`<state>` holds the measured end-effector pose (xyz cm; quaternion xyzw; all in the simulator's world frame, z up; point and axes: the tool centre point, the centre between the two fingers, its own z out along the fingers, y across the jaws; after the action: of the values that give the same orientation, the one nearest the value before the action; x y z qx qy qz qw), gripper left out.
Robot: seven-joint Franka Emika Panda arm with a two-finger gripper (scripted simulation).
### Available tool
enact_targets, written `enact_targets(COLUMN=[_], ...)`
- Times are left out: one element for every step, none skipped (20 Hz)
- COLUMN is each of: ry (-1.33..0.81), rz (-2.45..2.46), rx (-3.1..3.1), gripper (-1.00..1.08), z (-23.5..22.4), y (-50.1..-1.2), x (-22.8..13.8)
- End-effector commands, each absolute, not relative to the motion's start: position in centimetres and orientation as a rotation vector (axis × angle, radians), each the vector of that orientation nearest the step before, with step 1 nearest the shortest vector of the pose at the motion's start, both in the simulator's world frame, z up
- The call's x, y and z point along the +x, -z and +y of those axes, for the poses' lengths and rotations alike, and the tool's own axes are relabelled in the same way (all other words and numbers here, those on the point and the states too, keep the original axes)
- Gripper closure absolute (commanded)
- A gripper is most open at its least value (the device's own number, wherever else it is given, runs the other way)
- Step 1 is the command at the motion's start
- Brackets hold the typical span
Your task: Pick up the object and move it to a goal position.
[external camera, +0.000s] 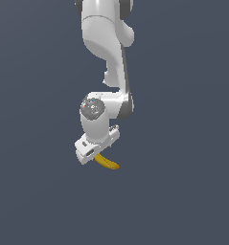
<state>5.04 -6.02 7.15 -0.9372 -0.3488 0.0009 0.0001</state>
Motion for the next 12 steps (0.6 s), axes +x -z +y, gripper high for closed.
enact_targets(ry=[-0.001, 0.000, 0.000, 0.000, -0.001, -0.001, -0.001, -0.001, -0.001, -0.001, -0.001, -0.001], rz=[-1.119, -1.124, -1.127, -1.127, -1.121, -1.121, -1.121, -1.121, -1.122, -1.122, -1.122, -1.123], rx=[-2.935, -2.934, -2.933, -2.932, -2.935, -2.935, -2.935, -2.935, -2.934, -2.934, -2.934, -2.934], gripper=[-0.92, -0.92, -0.92, -0.92, -0.92, -0.92, -0.92, -0.92, -0.92, -0.92, -0.92, -0.92], z=[-6.2, -6.2, -6.2, -6.2, -6.2, -6.2, -6.2, -6.2, -6.2, -6.2, -6.2, -6.2], y=[-7.0, -6.9, -6.9, -6.9, -6.9, -6.9, -6.8, -6.6, -6.3, -6.0, -5.6, -5.1], x=[5.2, 5.2, 5.2, 5.2, 5.2, 5.2, 5.2, 5.2, 5.2, 5.1, 5.1, 5.1])
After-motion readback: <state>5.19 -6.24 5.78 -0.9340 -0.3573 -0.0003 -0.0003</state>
